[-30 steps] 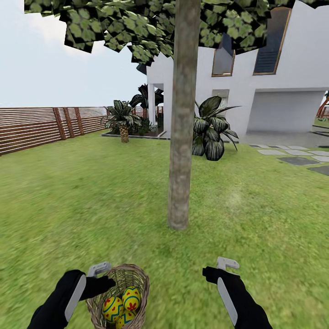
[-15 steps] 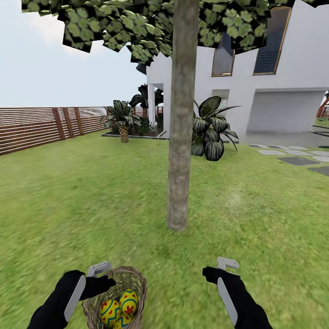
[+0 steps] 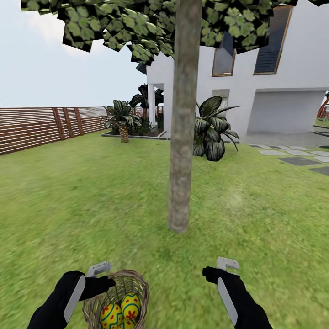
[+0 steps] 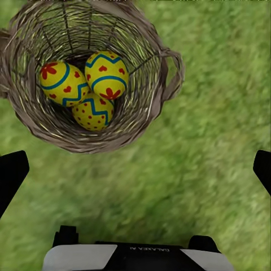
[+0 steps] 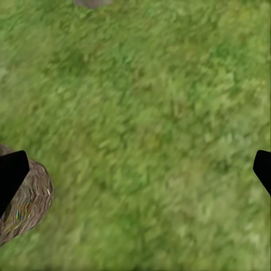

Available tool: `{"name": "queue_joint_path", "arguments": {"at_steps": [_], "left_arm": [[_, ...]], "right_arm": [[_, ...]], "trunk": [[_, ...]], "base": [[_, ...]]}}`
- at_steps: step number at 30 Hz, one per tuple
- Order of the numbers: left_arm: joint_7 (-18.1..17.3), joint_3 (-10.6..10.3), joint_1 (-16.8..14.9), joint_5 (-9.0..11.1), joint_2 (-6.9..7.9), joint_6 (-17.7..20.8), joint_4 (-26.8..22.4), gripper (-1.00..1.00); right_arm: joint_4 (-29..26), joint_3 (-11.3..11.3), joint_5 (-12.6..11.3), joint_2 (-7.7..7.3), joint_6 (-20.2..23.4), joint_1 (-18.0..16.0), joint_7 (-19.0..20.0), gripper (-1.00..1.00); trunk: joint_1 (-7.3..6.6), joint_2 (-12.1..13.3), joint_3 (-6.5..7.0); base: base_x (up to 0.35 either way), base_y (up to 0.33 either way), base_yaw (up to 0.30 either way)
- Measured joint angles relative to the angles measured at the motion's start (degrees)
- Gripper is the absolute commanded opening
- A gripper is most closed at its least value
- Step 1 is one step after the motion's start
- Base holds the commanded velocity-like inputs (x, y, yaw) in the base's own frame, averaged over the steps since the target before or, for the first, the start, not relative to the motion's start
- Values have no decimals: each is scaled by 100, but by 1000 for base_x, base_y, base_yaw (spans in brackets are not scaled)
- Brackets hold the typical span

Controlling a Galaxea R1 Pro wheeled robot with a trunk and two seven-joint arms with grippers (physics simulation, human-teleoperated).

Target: Take the three Easter eggs out of the wicker basket on the lawn in the garden, then place them on the lawn next to a single tree (choose any tree) so that all three eggs are next to the same tree and none are left in the basket.

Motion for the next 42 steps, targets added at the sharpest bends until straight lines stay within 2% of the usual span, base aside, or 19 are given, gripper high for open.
{"name": "queue_joint_path", "arguments": {"at_steps": [37, 42], "left_arm": [[5, -6, -8, -26, -8, 9, 15, 100], [2, -9, -14, -15, -8, 20, 9, 100]], "right_arm": [[-5, -8, 2, -1, 0, 0, -1, 100], [-36, 2, 5, 2, 3, 0, -5, 100]], "trunk": [[1, 0, 0], [110, -200, -89]], "base": [[16, 14, 0], [0, 0, 0]]}}
